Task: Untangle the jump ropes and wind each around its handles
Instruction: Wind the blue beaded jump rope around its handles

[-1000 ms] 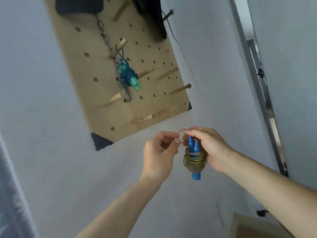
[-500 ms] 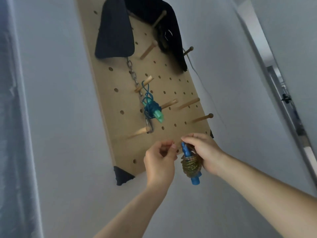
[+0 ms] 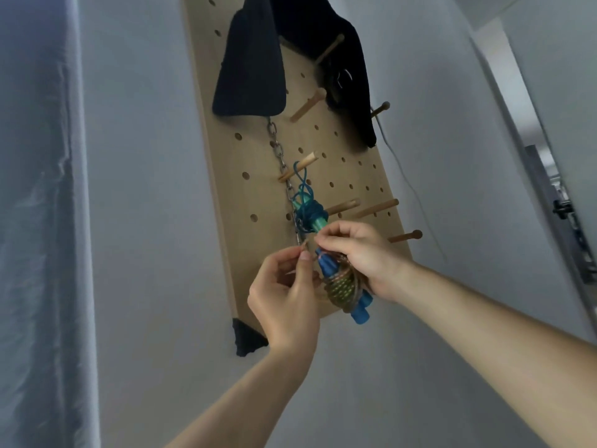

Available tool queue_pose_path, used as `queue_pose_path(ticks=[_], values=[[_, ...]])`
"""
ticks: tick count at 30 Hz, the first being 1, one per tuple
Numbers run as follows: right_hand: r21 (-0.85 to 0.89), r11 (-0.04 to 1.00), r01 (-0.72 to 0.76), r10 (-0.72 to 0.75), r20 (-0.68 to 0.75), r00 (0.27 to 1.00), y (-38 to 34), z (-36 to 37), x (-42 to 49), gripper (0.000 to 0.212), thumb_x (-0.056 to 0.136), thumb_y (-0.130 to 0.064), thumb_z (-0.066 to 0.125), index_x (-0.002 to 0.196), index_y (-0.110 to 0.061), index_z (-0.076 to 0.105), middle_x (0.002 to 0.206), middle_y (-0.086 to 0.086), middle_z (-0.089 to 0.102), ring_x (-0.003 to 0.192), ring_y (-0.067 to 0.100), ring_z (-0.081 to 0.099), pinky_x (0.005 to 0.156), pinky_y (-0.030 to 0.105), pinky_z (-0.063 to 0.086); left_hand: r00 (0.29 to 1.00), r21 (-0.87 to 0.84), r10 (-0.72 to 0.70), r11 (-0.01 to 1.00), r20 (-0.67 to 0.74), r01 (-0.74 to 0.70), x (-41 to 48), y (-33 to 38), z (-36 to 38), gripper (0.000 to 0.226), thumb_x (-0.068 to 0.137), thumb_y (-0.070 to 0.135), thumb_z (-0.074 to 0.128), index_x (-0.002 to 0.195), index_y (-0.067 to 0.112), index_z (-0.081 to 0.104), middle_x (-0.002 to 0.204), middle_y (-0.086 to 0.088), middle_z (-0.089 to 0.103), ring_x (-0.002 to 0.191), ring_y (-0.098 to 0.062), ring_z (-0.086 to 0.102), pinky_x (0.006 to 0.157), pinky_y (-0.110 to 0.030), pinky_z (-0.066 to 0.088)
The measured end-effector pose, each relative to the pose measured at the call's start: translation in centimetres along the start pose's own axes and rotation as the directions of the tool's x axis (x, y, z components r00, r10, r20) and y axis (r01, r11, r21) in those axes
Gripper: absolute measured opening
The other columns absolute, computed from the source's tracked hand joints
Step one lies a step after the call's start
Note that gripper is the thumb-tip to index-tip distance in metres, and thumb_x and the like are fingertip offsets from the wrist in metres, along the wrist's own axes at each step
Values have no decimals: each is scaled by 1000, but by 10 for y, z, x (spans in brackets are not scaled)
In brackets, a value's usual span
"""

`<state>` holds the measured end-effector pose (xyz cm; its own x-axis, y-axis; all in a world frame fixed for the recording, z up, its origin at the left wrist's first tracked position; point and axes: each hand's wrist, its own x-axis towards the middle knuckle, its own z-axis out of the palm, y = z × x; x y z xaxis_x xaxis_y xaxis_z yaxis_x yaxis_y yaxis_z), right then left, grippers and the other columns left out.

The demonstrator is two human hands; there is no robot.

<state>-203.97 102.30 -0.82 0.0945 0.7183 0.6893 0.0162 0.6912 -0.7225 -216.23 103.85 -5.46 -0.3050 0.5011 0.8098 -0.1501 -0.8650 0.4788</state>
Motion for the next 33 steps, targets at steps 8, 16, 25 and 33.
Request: queue_pose_path(ticks=[8,16,25,33], values=[[-242,969,42,-51,-34,998,10,16,13,12,88,-6,69,87,-17,71,97,6,72,96,21,68,85,32,56,990,47,-141,989,-19,141,25,-8,-15,13,90,13,71,88,26,72,85,1,75,82,-19,74,77,-43,63],[-529,784,326,-348,60,935,12,21,-6,31,79,-9,79,104,-24,69,88,-6,68,81,7,64,77,25,55,987,142,-159,978,35,153,42,-2,-34,16,88,3,72,86,19,73,78,-5,74,74,-19,75,69,-32,63],[-764,497,411,-508,128,852,-2,26,-11,22,87,-20,74,108,-16,76,91,0,74,81,12,67,75,32,58,917,490,-96,864,388,-117,83,18,-54,10,84,10,78,86,19,78,69,0,75,69,-19,74,74,-45,63],[-794,477,377,-463,138,875,-7,27,-8,21,87,-21,73,106,-13,74,87,-1,71,78,11,65,70,26,55,879,658,-52,684,475,-315,99,27,-55,13,86,6,74,94,14,79,70,1,72,65,-14,69,63,-21,59]])
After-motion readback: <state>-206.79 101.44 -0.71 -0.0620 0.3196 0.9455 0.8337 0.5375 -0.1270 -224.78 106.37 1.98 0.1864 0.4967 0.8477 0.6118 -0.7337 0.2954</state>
